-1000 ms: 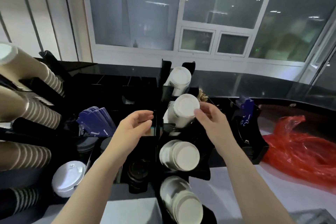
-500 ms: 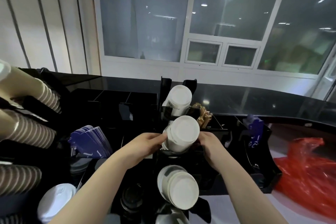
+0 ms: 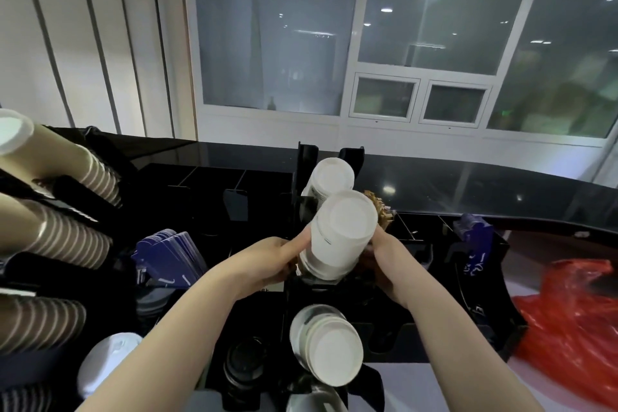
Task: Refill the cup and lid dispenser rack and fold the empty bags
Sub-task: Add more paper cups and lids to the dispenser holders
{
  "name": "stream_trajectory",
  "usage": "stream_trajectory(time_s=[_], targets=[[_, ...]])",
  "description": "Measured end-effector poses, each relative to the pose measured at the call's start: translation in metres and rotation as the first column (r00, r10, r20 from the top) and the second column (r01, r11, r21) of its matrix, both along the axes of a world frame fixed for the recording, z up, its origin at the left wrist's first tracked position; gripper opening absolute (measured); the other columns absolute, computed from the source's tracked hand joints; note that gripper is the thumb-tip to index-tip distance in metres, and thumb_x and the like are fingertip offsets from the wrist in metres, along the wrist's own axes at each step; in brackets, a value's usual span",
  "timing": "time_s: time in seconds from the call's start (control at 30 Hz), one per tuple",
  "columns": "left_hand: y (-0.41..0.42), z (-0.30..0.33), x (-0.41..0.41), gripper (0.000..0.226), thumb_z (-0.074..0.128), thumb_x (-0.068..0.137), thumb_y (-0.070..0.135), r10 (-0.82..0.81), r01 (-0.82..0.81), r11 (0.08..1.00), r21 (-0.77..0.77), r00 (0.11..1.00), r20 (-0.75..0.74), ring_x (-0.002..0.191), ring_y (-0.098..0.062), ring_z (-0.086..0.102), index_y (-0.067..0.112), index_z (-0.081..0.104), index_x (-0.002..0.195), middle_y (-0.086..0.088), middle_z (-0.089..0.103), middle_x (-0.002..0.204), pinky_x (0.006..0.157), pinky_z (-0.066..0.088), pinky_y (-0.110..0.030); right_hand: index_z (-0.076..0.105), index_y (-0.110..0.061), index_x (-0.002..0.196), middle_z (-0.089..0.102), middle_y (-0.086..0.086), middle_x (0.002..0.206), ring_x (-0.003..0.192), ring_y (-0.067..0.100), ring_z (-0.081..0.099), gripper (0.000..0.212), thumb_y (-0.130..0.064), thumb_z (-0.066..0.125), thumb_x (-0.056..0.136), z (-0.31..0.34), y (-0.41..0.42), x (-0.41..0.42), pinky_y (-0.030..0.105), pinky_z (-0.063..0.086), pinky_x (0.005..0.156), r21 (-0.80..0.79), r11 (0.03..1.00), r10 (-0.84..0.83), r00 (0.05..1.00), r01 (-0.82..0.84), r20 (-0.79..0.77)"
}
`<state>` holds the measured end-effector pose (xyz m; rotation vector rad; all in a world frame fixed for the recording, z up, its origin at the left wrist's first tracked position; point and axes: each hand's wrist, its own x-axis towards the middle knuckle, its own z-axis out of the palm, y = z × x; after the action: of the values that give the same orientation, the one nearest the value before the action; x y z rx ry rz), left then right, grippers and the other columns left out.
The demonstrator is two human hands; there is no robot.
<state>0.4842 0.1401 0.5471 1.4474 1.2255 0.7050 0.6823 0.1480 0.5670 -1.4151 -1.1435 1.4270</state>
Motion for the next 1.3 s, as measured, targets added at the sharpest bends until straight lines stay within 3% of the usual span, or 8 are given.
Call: stream_trajectory(time_s=[0.1,0.2,0.33,0.5,0.67,0.77,1.03,1.3], targets=[[-0.011,0.005,0.003,0.076,0.046,0.064,0.082,0.024,-0.02,0.995,0.096,0.998,-0.05,0.106,0.0,0.059,0.031,0.065,0.117,0.02,0.068,0.108,0.093,0.047,-0.025,0.065,-0.007,0.097,0.064,0.01,0.089,0.079,0.021,0.056,0.019,-0.017,0.049,0.095,0.003,-0.012,0.005,0.029,0.044,0.072,0.113,0.993,-0.045,0.998,0.041,0.039],[-0.029,0.013,0.008,0.016,0.048,0.088,0.058,0.127,-0.114,0.944,0.31,0.992,-0.022,0.093,0.017,0.056,0.056,0.064,0.092,0.036,0.065,0.096,0.072,0.041,-0.006,0.071,-0.02,0.094,0.072,-0.004,0.092,0.087,0.014,0.064,0.021,-0.009,0.053,0.092,0.007,-0.03,0.012,0.029,0.049,0.078,0.495,0.869,-0.108,0.981,0.015,0.161],[-0.057,0.022,0.015,0.022,0.051,0.094,0.042,0.097,-0.166,0.841,0.515,0.983,0.159,0.104,0.016,0.055,0.045,0.059,0.115,0.032,0.064,0.11,0.077,0.038,0.002,0.07,-0.024,0.087,0.072,-0.012,0.083,0.074,0.001,0.066,0.034,0.008,0.057,0.088,0.019,-0.068,0.008,0.015,0.051,0.065,0.77,0.628,-0.206,0.978,0.111,0.026],[-0.085,0.025,0.012,0.054,0.058,0.083,0.046,0.042,-0.205,0.782,0.588,0.959,0.279,0.107,0.003,0.061,0.027,0.05,0.133,0.018,0.067,0.114,0.082,0.045,-0.008,0.067,-0.009,0.101,0.073,-0.01,0.091,0.085,0.004,0.067,0.032,0.017,0.059,0.082,0.027,-0.108,-0.003,0.017,0.053,0.073,0.797,0.589,0.002,0.986,0.134,-0.167],[-0.111,0.013,0.004,0.058,0.058,0.078,0.05,0.005,-0.183,0.832,0.525,0.947,0.322,0.106,-0.014,0.065,0.029,0.053,0.132,0.001,0.069,0.114,0.092,0.052,-0.036,0.047,-0.018,0.129,0.061,-0.018,0.121,0.114,0.007,0.057,0.061,0.005,0.063,0.075,0.009,-0.141,-0.004,0.019,0.047,0.091,0.83,0.539,0.102,0.989,-0.145,0.106],[-0.126,0.005,0.0,0.05,0.06,0.08,0.049,0.004,-0.155,0.861,0.484,0.955,0.298,0.105,-0.012,0.066,0.034,0.056,0.128,0.005,0.069,0.114,0.094,0.052,-0.036,0.037,-0.021,0.14,0.052,-0.015,0.133,0.124,0.012,0.05,0.082,0.001,0.075,0.071,-0.006,-0.162,-0.003,0.022,0.046,0.094,0.789,0.568,0.152,0.972,-0.235,0.18],[-0.163,-0.028,-0.007,0.034,0.059,0.092,0.012,0.001,-0.109,0.92,0.376,0.961,0.278,0.105,0.002,0.063,0.038,0.062,0.114,0.02,0.068,0.112,0.081,0.048,-0.01,0.043,-0.031,0.126,0.05,-0.022,0.124,0.118,0.006,0.05,0.076,-0.023,0.082,0.062,-0.033,-0.217,-0.006,0.02,0.048,0.09,0.816,0.577,-0.192,0.977,0.039,0.09],[-0.191,-0.055,-0.032,0.033,0.053,0.095,0.008,0.161,-0.248,0.941,0.23,0.926,0.342,0.109,-0.001,0.061,0.034,0.061,0.114,0.013,0.068,0.114,0.101,0.045,-0.031,0.043,-0.048,0.126,0.049,-0.021,0.124,0.116,0.009,0.053,0.072,-0.021,0.079,0.069,-0.076,-0.273,-0.005,0.029,0.054,0.087,0.733,0.647,-0.295,0.955,0.211,-0.015]])
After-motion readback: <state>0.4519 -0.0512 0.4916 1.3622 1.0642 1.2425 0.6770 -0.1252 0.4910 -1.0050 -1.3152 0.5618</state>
